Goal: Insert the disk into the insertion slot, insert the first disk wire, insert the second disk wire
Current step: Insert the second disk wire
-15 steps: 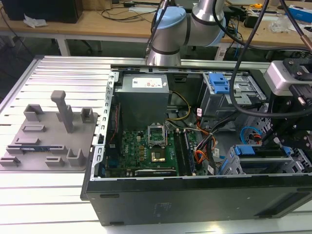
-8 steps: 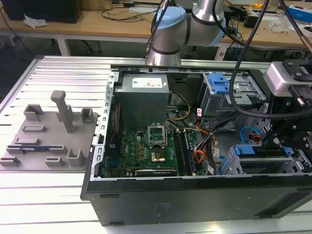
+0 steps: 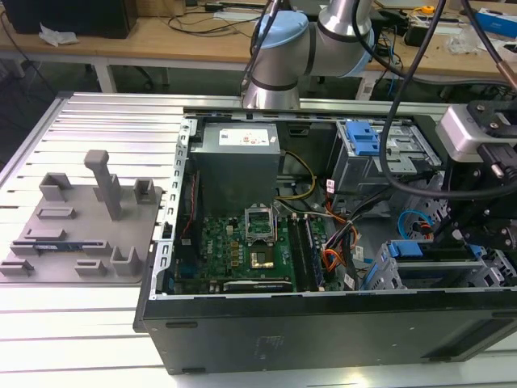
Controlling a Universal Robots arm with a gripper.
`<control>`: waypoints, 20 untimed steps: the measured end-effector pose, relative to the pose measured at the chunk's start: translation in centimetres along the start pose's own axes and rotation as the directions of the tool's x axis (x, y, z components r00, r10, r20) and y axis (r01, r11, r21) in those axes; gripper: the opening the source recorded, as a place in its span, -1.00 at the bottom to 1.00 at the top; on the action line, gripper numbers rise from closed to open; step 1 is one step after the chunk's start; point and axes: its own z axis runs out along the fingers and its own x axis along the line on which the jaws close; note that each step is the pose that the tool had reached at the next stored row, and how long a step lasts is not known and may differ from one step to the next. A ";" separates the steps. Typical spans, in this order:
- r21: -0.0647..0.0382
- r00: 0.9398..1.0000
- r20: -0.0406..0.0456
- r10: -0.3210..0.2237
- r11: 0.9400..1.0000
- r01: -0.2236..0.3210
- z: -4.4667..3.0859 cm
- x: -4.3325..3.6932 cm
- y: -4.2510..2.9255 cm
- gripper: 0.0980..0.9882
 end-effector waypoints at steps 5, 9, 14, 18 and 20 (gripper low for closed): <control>0.000 1.000 0.000 0.000 1.000 0.000 0.18 0.08 0.00 -0.86; 0.000 1.000 0.000 0.000 1.000 0.000 0.41 0.17 -0.01 -0.86; 0.000 1.000 0.000 0.000 1.000 0.000 0.69 0.20 0.11 -0.86; 0.000 1.000 0.001 0.000 1.000 0.000 0.87 0.22 0.44 -0.84; 0.001 1.000 0.000 0.000 1.000 0.000 0.77 0.20 0.44 -0.71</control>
